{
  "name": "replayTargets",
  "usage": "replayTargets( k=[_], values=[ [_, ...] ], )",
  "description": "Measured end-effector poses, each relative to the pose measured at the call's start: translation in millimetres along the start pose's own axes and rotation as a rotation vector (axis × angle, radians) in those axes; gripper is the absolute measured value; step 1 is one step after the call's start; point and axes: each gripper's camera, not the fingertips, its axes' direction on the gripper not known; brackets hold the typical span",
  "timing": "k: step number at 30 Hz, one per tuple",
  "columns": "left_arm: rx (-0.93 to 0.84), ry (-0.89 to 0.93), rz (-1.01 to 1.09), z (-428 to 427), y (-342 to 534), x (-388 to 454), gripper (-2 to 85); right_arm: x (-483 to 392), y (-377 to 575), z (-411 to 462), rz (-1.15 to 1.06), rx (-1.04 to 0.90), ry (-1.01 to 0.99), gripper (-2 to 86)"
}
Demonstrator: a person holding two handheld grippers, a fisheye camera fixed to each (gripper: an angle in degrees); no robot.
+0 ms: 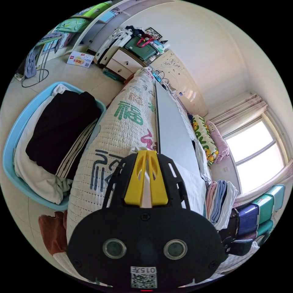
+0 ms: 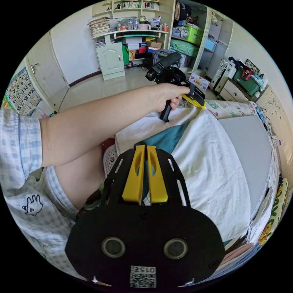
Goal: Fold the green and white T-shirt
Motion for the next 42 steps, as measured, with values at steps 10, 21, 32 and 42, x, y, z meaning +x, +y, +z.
replayTargets(
  k=[10,21,32,42],
  values=[
    [0.049,-0.085,0.112,-6,7,35,-0.8,40,71,27,0.104,0.092,-0.375,-0.2],
    [0.038,-0.395,0.236,-30,23,101,2.7,68,167,-25,0.089,0.18,-0.341,6.9],
    [-0.198,0.109,0.923,7,131,294,4.5,183,413,-115,0.715,0.386,0.027,4.5],
    [-0.294,0.153,0.924,83,146,352,5.5,136,461,-60,0.55,-0.139,0.091,9.5]
  ],
)
